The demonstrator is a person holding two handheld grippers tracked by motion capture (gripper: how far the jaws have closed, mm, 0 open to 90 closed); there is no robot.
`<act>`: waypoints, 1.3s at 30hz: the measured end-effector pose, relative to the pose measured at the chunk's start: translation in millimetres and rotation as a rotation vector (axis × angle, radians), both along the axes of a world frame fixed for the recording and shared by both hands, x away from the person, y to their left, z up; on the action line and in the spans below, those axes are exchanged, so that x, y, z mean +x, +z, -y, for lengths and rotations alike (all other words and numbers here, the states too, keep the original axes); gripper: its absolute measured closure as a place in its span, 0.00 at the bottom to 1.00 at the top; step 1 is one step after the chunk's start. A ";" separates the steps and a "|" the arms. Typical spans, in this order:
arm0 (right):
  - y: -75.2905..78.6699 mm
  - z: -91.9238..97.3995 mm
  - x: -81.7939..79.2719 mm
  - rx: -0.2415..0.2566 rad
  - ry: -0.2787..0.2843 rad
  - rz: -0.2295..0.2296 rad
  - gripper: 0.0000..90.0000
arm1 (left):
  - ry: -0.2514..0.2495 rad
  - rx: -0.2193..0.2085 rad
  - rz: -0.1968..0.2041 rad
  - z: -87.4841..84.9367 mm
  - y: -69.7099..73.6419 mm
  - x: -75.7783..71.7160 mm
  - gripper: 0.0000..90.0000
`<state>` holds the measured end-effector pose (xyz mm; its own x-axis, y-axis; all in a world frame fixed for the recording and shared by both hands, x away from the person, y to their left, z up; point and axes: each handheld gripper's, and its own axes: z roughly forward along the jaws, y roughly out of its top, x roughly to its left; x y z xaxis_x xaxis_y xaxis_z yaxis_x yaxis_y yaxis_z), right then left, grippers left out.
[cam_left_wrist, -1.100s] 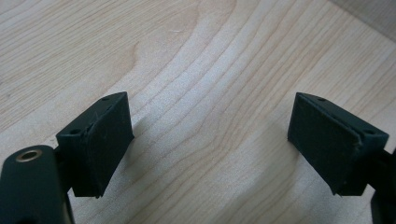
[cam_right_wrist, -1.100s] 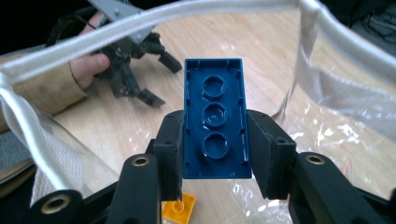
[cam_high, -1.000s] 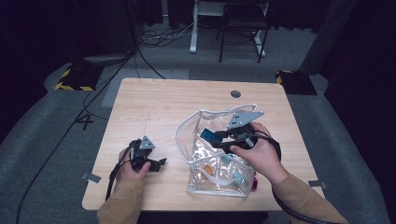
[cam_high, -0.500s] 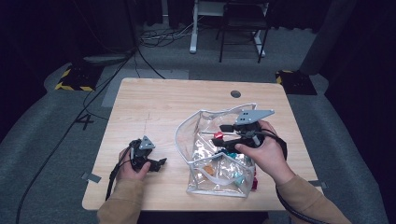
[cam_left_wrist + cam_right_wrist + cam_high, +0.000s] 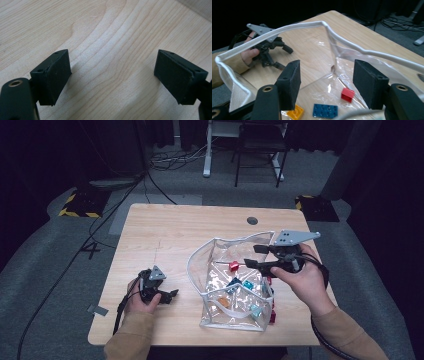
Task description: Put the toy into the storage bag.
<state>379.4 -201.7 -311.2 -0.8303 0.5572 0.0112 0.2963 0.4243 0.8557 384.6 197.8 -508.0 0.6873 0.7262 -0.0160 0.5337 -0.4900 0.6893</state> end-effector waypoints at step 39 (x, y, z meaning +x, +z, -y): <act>-77.7 88.8 34.8 -0.075 -0.265 -0.108 0.42 | 0.000 0.000 0.000 0.0 0.0 0.0 0.16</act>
